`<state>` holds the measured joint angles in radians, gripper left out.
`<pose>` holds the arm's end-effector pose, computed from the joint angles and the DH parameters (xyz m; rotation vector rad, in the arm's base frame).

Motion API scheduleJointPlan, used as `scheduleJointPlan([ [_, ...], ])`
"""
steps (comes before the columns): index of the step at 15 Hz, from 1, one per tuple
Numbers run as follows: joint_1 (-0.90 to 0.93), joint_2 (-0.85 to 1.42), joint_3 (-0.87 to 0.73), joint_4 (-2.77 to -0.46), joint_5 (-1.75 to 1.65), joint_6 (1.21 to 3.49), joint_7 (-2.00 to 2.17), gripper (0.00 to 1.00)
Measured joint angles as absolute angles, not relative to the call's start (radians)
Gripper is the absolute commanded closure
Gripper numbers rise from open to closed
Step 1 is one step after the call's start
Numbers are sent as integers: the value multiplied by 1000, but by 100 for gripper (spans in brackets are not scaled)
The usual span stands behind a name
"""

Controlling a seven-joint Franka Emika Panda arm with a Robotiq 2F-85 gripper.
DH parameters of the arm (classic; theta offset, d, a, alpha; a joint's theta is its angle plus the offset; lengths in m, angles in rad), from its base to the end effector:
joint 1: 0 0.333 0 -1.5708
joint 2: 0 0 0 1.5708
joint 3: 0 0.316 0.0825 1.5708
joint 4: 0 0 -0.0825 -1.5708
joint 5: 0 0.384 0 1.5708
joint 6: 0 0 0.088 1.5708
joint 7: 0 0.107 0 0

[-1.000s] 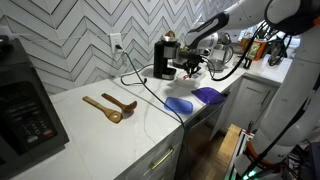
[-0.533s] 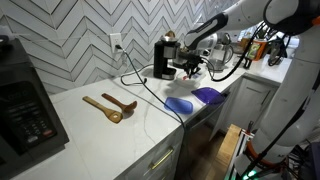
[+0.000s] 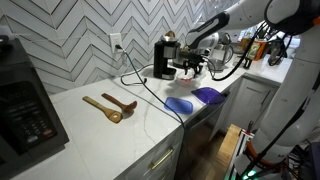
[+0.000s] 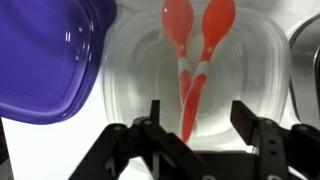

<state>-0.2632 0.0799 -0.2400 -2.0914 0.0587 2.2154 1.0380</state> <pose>0.4952 -0.2687 0.3908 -2.1890 2.1964 -0.0580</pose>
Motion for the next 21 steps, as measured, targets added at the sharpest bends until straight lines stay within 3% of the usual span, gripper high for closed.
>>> scheduleJointPlan([
  [11, -259, 108, -236, -2100, 162, 2218, 905, 0],
  [13, -258, 121, -236, -2100, 179, 2222, 885, 17],
  [14, -257, 128, -236, -2100, 181, 2225, 880, 34],
  [21, -257, 151, -241, -2099, 181, 2254, 877, 89],
])
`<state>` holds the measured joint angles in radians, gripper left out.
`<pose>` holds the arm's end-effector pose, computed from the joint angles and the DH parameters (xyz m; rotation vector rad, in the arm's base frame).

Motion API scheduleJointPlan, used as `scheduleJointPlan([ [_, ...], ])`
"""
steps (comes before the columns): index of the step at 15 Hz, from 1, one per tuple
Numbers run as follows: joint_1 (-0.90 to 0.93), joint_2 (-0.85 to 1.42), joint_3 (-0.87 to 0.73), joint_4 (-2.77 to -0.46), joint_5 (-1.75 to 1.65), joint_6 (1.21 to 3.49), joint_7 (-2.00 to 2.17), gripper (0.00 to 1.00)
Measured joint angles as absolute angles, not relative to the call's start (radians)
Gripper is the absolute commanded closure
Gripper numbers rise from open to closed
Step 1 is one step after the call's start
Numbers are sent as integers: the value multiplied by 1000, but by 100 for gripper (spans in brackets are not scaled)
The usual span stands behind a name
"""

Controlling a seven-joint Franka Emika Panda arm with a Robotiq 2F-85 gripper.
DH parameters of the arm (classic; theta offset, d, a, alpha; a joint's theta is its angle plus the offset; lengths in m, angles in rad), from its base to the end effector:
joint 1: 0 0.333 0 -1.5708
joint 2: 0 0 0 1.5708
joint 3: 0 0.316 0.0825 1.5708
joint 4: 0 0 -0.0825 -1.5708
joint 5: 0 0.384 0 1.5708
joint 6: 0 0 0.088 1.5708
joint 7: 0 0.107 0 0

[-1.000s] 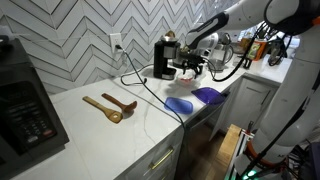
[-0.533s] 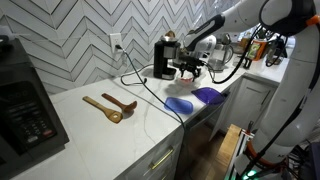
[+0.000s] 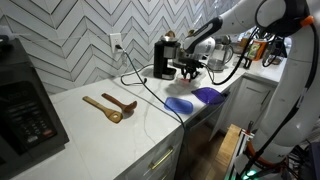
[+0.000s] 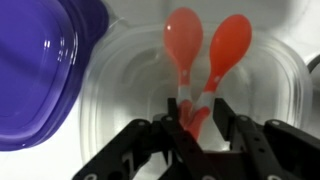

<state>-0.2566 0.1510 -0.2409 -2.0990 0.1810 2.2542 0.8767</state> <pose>0.5028 -0.2650 0.3519 -2.2371 2.0533 0.0146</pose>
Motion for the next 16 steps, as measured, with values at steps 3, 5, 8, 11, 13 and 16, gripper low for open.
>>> scheduleJointPlan([
  [3, -257, 151, -245, -2098, 178, 2266, 877, 98],
  [5, -257, 151, -248, -2098, 173, 2279, 878, 96],
  [8, -257, 151, -253, -2098, 155, 2302, 885, 96],
  [11, -256, 152, -259, -2099, 111, 2325, 906, 96],
  [13, -255, 151, -261, -2099, 77, 2337, 925, 96],
  [16, -251, 151, -264, -2099, 27, 2353, 954, 96],
])
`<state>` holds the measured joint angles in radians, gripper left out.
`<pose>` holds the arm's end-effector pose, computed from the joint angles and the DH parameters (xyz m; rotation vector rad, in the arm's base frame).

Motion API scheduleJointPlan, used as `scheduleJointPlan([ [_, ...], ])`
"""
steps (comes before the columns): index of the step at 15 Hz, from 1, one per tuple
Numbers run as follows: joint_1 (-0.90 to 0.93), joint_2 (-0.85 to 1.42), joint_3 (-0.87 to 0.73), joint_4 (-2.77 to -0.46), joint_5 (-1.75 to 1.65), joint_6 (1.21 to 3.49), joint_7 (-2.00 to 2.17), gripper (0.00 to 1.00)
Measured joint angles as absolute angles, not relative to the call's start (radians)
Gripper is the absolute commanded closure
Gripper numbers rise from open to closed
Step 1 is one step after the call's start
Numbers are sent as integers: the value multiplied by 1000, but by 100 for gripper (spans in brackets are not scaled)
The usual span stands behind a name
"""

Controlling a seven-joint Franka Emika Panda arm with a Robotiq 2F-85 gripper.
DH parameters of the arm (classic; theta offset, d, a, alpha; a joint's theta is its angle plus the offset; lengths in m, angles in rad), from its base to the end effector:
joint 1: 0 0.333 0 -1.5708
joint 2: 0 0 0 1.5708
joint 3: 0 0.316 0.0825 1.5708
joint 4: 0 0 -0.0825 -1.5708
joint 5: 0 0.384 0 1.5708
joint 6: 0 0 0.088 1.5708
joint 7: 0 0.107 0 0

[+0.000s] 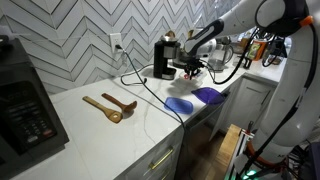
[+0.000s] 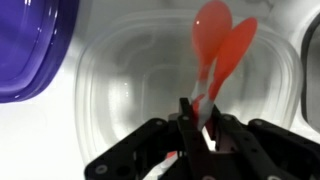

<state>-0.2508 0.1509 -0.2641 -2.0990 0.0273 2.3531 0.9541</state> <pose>0.5047 -0.2819 0.3616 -2.3101 2.1140 -0.1727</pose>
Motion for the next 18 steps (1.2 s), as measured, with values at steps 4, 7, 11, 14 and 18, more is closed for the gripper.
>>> scheduleJointPlan([
  [4, -248, 151, -269, -2100, -30, 2375, 991, 96],
  [7, -248, 152, -272, -2100, -49, 2391, 997, 96],
  [11, -248, 151, -277, -2100, -88, 2411, 1025, 96],
  [14, -247, 148, -290, -2100, -155, 2436, 1083, 96],
  [18, -247, 145, -298, -2100, -205, 2451, 1127, 49],
])
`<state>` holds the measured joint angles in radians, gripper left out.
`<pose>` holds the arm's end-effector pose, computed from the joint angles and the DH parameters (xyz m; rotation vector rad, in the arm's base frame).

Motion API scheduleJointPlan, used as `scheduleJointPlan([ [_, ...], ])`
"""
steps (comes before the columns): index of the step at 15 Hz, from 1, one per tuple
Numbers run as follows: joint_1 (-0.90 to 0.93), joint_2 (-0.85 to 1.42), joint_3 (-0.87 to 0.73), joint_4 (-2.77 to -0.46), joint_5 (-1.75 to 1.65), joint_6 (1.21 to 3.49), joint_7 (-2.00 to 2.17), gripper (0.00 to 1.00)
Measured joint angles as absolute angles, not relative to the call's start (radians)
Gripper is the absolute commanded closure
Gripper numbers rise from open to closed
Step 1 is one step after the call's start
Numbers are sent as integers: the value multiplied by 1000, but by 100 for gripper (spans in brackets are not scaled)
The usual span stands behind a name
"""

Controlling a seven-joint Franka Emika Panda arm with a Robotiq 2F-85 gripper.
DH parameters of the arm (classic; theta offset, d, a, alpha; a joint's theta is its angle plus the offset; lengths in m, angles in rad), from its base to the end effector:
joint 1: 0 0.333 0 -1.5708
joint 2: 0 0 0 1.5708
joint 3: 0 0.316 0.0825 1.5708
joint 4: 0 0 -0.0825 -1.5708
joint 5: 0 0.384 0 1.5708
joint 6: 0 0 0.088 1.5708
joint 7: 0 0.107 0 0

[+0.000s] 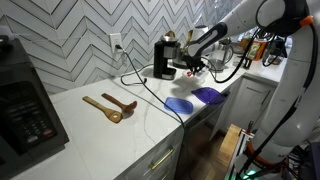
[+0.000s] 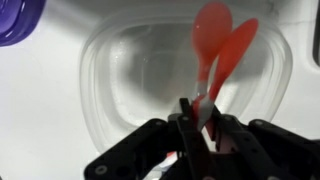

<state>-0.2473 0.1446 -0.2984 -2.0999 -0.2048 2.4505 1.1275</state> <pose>0.5031 -0.3015 0.3757 2.1708 -2.0661 0.3831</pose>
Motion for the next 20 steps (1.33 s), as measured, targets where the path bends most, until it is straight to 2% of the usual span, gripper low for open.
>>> scheduleJointPlan([
  [1, -247, 143, -299, -2100, -213, 2451, 1135, 56],
  [2, -247, 142, -300, -2100, -220, 2452, 1143, 78],
  [4, -247, 136, -302, -2100, -233, 2453, 1156, 83],
  [6, -247, 133, -304, -2100, -246, 2453, 1166, 98],
  [7, -247, 132, -305, -2100, -251, 2454, 1171, 100],
  [8, -247, 132, -305, -2100, -256, 2454, 1175, 67],
  [10, -247, 132, -306, -2100, -258, 2454, 1177, 68],
  [11, -247, 132, -305, -2101, -257, 2454, 1177, 64],
  [17, -247, 129, -284, -2119, -183, 2454, 1106, 18],
  [19, -247, 122, -280, -2123, -162, 2454, 1071, 8],
  [20, -247, 119, -280, -2125, -152, 2454, 1053, 27],
])
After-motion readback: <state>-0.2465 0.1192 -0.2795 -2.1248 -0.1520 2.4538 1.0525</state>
